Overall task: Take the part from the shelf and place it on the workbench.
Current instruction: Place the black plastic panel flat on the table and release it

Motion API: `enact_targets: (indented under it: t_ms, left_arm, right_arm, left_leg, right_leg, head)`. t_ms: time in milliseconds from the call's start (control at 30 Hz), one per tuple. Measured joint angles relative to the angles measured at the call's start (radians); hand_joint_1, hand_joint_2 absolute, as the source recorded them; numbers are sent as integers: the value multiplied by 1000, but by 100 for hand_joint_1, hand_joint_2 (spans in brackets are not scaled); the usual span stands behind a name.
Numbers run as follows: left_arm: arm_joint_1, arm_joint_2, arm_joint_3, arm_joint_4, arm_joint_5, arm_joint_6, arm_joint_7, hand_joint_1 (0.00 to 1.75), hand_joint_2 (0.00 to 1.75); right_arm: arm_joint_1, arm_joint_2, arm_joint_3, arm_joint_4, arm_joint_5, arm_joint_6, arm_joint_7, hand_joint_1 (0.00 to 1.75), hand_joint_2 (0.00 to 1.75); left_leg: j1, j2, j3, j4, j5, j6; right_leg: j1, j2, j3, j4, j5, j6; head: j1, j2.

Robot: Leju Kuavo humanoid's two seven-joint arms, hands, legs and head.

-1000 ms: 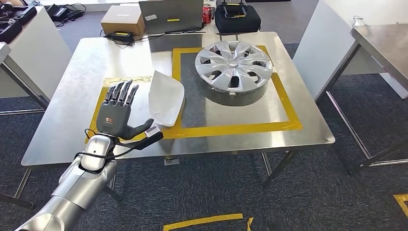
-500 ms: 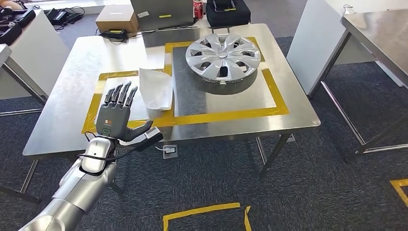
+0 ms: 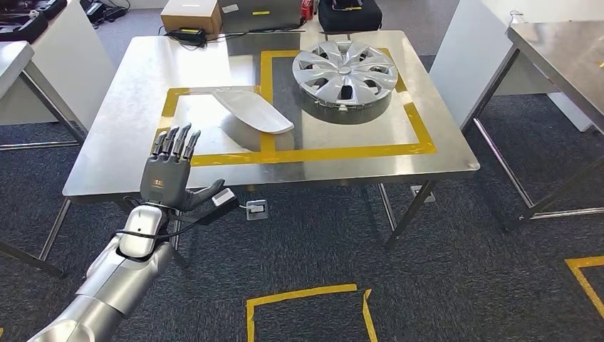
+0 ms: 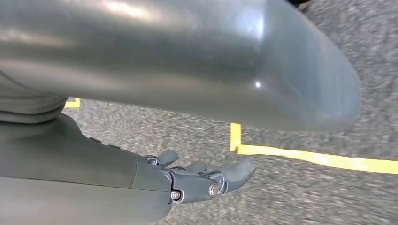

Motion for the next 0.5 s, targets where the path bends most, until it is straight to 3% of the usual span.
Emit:
enact_targets:
  t_ms: [33, 100, 167, 200, 300, 367, 433, 467, 500]
  left_arm:
    - [2, 0, 0, 0, 0, 0, 2, 0, 0]
    - [3, 1, 0, 0, 0, 0, 7, 0, 0]
    - [3, 2, 0, -1, 0, 0, 9, 0, 0]
    - [3, 2, 0, -1, 0, 0, 9, 0, 0]
    - [4, 5, 0, 0, 0, 0, 9, 0, 0]
    - [6, 9, 0, 1, 0, 0, 8, 0, 0]
    - [8, 12, 0, 2, 0, 0, 7, 0, 0]
    - [9, 13, 0, 3, 0, 0, 7, 0, 0]
    - [11, 14, 0, 4, 0, 0, 7, 0, 0]
  right_arm:
    - [0, 0, 0, 0, 1, 0, 1, 0, 0]
    - [-2, 0, 0, 0, 2, 0, 2, 0, 0]
    - [-4, -1, 0, 0, 2, -1, 3, 0, 0]
    - [-4, -1, 0, 0, 3, -1, 3, 0, 0]
    - [-4, 0, 0, 0, 7, -1, 6, 0, 0]
    - [-5, 0, 0, 0, 11, -1, 8, 0, 0]
    - [-5, 1, 1, 0, 14, -1, 8, 0, 0]
    - [-5, 1, 1, 0, 14, 0, 9, 0, 0]
    - [-5, 1, 1, 0, 15, 0, 10, 0, 0]
  left_leg:
    - [-2, 0, -14, 3, 9, -1]
    - [-4, 0, -37, 8, 25, -4]
    - [-5, 0, -49, 8, 41, -12]
    - [-4, 0, -50, 6, 49, -17]
    - [-3, -2, -58, 2, 61, -35]
    - [-2, -3, -79, 54, -2, -46]
    - [1, -3, -106, 171, -99, -55]
    - [2, -3, -115, 229, -125, -58]
    - [3, -3, -113, 268, -127, -61]
  right_leg:
    - [2, 0, 22, -7, 21, -4]
    - [9, 1, 114, -120, 59, -20]
    - [17, 3, 201, -252, 52, -34]
    - [20, 3, 221, -287, 42, -38]
    - [18, 1, 214, -307, 66, -48]
    - [11, -3, 195, -314, 91, -60]
    - [11, -4, 167, -312, 115, -65]
    - [11, -4, 151, -311, 127, -64]
    - [10, -5, 134, -309, 139, -63]
  head:
    - [0, 0]
    - [0, 0]
    - [0, 0]
    - [1, 0]
    - [5, 0]
    - [3, 0]
    - [0, 0]
    - [-2, 0]
    - [-2, 0]
